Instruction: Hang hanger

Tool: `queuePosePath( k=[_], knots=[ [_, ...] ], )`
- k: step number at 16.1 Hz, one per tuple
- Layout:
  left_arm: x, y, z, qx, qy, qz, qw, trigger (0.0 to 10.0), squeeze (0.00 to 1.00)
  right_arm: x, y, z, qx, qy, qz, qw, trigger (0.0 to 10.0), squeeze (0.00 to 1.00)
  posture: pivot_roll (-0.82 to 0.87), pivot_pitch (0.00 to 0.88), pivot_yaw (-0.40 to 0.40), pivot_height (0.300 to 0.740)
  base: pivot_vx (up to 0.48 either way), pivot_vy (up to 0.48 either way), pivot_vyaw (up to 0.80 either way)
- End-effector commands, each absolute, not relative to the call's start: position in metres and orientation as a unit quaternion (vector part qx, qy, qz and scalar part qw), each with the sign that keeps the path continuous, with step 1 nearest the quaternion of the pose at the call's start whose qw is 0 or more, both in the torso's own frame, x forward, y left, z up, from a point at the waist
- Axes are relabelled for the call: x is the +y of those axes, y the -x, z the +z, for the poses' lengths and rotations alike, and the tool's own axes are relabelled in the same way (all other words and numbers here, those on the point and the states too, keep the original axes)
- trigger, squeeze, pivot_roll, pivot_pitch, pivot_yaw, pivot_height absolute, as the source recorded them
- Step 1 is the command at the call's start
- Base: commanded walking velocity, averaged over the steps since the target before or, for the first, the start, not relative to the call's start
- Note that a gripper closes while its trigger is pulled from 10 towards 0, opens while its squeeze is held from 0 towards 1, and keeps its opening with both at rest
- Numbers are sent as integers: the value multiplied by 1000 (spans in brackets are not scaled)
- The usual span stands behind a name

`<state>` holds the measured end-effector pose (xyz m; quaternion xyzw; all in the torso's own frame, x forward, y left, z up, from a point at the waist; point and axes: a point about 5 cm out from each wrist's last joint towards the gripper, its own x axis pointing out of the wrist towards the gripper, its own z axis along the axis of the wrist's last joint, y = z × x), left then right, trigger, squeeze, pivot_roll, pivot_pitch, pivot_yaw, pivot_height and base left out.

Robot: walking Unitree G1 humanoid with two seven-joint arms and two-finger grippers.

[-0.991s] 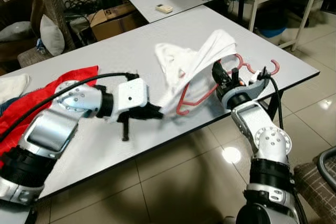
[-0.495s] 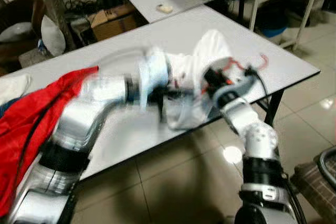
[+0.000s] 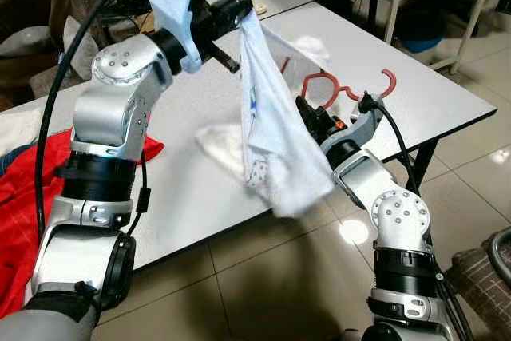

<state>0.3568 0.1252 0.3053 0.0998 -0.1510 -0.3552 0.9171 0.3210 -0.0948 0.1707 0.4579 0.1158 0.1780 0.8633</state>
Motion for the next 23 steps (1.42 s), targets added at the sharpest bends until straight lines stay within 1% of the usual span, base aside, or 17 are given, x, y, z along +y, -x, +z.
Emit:
queuePosePath(
  k=[1,2,3,4,5,7,8,11,12,13,14,16,17,18,19,20,23],
  knots=[
    [125,-353,302,-142,-124,-373,909,2353,0,-87,-316,166,134,-461,188,857,10000,0,-74,0,203,740,0,0,0],
    [118,-348,287,-109,-138,-403,898,10000,0,-85,-313,167,133,-471,185,852,10000,0,-79,0,199,740,0,0,0],
    [113,-341,273,-79,-128,-435,888,10000,129,-84,-311,169,135,-486,182,844,10000,0,-89,0,198,740,0,0,0],
    [111,-335,263,-53,-105,-456,882,10000,1000,-85,-309,169,140,-480,184,846,10000,0,-96,0,202,740,0,0,0],
    [112,-333,260,-39,-99,-464,880,10000,1000,-86,-308,169,138,-477,185,848,10000,0,-91,0,201,740,0,0,0],
    [124,-330,260,-24,-94,-466,879,10000,1000,-91,-307,168,130,-473,174,854,10000,0,-83,0,197,740,0,0,0],
    [128,-328,263,-25,-72,-466,881,10000,1000,-94,-308,166,126,-460,158,865,10000,0,-71,0,179,740,0,0,0],
    [136,-321,265,-17,-24,-462,886,10000,1000,-97,-308,156,160,-449,145,867,10000,0,-69,0,183,740,0,0,0],
    [135,-316,264,-11,-11,-477,879,10000,1000,-100,-308,153,158,-447,141,869,10000,0,-63,0,180,740,0,0,0],
    [130,-309,259,1,-23,-501,865,10000,1000,-103,-308,153,151,-445,148,870,10000,0,-57,0,171,740,0,0,0],
    [130,-309,258,4,-27,-501,865,10000,1000,-104,-308,153,149,-442,150,872,10000,0,-57,0,170,740,0,0,0],
    [152,-326,253,-1,-35,-391,920,10000,1000,-100,-307,160,140,-427,164,878,10000,0,-62,0,176,740,0,0,0],
    [160,-329,249,0,-27,-357,934,10000,1000,-100,-306,162,139,-416,169,882,10000,0,-63,0,178,740,0,0,475],
    [175,-328,231,17,1,-290,957,10000,1000,-102,-300,164,137,-382,189,894,10000,0,-67,0,182,740,0,0,800],
    [180,-321,213,38,21,-262,964,10000,1000,-104,-293,165,142,-354,206,901,10000,0,-72,0,183,740,0,0,800],
    [177,-306,193,62,32,-259,963,10000,1000,-105,-282,166,152,-343,232,897,10000,0,-69,0,173,740,0,0,800],
    [182,-277,164,93,56,-219,970,10000,1000,-108,-253,166,179,-298,308,886,10000,0,-65,0,143,740,0,0,800]
  ],
)
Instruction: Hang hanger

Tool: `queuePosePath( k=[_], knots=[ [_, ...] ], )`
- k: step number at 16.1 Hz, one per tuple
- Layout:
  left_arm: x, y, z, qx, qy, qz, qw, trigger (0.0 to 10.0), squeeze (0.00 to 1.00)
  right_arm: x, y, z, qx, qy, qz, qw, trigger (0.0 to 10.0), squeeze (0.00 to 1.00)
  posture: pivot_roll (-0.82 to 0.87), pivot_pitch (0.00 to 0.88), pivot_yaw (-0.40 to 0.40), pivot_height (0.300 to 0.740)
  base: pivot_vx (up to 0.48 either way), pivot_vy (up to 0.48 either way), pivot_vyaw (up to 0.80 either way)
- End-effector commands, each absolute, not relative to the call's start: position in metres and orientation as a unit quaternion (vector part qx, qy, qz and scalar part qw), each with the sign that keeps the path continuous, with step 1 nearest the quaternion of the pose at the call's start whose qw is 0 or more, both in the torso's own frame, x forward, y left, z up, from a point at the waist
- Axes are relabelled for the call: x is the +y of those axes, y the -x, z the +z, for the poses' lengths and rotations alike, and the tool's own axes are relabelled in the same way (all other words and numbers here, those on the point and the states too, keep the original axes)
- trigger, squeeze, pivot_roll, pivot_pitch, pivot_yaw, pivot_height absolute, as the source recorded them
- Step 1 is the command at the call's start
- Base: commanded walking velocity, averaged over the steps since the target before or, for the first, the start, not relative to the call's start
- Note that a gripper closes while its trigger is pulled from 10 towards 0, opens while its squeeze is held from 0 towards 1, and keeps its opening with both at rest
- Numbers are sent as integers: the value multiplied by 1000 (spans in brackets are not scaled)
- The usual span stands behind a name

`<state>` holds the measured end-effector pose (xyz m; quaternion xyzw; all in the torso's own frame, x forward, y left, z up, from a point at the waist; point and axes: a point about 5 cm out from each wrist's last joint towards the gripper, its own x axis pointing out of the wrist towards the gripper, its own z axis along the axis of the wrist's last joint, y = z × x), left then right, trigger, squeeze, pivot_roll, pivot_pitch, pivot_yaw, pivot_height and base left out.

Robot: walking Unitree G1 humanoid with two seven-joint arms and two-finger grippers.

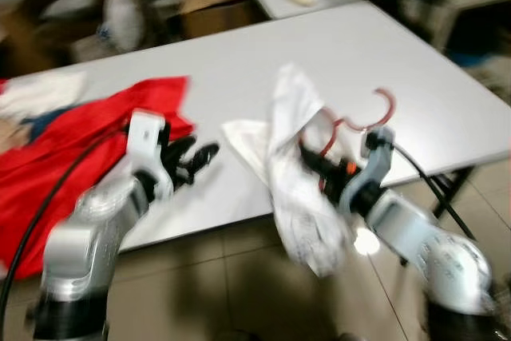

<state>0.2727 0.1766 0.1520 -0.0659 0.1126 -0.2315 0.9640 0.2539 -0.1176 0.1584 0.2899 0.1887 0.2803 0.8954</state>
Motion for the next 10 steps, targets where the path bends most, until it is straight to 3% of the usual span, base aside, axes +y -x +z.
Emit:
queuePosePath(
  k=[1,4,7,10],
  knots=[
    [182,-268,157,103,57,-215,969,10000,1000,-108,-246,167,187,-280,331,882,10000,0,-58,0,138,740,0,0,800],
    [162,-244,142,129,35,-280,951,10000,1000,-109,-239,168,201,-244,367,875,10000,0,-38,0,121,740,0,0,800],
    [167,-236,136,142,30,-233,962,10000,1000,-108,-238,160,220,-231,348,881,10000,0,-25,0,111,740,0,0,800],
    [166,-240,140,135,22,-240,961,10000,1000,-112,-237,159,215,-218,338,890,10000,0,-21,0,122,740,0,0,800]
  ],
)
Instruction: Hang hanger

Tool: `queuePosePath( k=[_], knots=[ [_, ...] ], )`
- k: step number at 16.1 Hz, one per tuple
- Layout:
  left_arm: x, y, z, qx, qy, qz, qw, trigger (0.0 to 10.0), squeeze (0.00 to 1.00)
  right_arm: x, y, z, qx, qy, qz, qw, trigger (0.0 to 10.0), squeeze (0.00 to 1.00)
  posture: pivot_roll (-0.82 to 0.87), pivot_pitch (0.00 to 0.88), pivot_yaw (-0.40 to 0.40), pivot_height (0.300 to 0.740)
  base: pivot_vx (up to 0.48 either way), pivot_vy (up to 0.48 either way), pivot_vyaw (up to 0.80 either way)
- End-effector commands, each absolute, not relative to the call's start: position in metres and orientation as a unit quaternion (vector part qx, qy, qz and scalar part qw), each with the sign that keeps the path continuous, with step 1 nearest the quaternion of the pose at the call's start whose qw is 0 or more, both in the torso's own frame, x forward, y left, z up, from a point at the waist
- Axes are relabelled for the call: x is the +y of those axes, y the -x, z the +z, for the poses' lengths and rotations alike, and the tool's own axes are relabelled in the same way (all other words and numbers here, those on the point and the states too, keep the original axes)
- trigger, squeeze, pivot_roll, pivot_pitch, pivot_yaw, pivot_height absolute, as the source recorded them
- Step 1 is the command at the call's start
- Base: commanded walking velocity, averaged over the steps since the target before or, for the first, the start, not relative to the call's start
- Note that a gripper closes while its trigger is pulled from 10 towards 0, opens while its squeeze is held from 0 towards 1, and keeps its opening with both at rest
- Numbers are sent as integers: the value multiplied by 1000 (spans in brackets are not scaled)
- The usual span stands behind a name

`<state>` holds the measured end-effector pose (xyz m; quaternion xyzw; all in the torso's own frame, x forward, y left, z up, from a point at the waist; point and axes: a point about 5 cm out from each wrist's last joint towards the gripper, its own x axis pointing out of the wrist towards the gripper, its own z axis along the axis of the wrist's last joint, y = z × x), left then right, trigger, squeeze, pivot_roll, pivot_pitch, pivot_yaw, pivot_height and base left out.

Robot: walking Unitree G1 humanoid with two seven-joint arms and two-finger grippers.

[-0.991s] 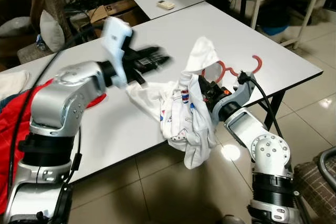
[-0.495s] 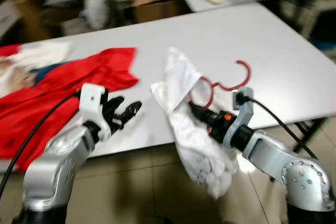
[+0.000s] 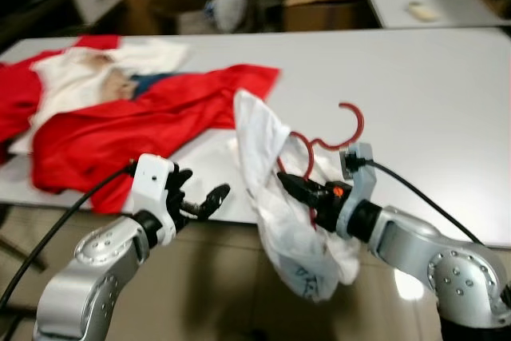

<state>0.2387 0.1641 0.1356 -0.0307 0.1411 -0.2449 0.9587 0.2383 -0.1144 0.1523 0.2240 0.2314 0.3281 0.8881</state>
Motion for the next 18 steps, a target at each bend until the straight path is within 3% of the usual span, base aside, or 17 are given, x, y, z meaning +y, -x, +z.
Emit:
queuePosePath(
  k=[1,5,18],
  knots=[
    [166,-241,142,132,21,-240,961,10000,1000,-113,-237,159,215,-212,335,893,10000,0,-21,0,122,740,0,0,800],
    [154,-241,141,129,27,-258,957,10000,1000,-118,-230,159,215,-160,325,907,10000,0,-40,0,133,740,0,0,800],
    [149,-242,142,126,32,-262,956,10000,1000,-123,-232,170,191,-172,331,908,10000,0,-47,0,122,740,0,0,800]
  ],
)
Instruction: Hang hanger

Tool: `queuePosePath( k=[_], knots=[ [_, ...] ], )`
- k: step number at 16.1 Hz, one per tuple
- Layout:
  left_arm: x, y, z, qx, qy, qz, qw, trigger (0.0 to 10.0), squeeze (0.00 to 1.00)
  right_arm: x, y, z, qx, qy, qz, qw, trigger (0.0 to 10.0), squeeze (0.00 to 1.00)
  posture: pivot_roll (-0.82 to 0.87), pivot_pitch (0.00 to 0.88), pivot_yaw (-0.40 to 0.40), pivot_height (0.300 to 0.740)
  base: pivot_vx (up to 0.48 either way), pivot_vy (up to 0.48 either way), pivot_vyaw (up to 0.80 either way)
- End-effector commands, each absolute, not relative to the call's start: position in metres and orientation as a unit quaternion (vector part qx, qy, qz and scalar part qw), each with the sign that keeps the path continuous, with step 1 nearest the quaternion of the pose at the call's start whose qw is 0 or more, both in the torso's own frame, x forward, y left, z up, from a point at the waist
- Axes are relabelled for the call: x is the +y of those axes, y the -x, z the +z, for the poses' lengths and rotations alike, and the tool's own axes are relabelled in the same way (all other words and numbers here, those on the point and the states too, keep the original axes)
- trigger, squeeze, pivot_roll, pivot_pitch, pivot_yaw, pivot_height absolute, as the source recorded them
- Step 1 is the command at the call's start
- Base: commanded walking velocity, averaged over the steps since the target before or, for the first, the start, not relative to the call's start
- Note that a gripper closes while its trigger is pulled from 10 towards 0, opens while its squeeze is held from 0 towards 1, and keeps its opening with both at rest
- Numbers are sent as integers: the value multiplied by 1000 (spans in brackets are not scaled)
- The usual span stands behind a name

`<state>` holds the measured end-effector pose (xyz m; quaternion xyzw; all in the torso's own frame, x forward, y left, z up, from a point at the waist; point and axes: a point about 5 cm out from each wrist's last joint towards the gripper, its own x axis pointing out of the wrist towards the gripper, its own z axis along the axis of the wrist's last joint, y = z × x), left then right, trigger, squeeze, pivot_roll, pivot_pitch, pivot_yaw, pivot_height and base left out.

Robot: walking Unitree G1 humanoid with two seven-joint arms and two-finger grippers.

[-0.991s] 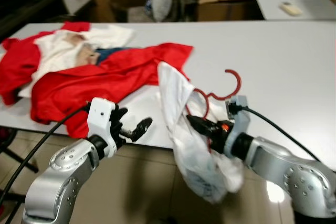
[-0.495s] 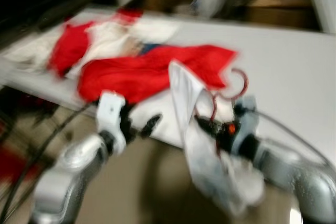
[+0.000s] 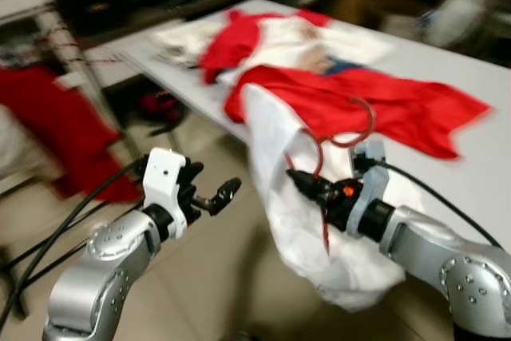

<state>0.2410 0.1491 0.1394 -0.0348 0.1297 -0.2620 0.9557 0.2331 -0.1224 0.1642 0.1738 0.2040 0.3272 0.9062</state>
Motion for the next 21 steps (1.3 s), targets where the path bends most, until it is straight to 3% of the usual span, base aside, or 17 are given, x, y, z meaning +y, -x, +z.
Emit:
queuePosePath(
  k=[1,17,21],
  knots=[
    [148,-243,141,126,31,-262,956,10000,1000,-126,-235,169,187,-168,316,915,10000,0,-51,0,126,740,0,0,800],
    [146,-246,141,129,26,-265,955,10000,1000,-121,-242,165,182,-186,304,916,10000,0,-43,0,125,740,0,0,800],
    [145,-246,140,131,22,-263,956,10000,1000,-123,-250,156,184,-112,254,943,10000,0,-45,0,127,740,0,0,800]
  ],
)
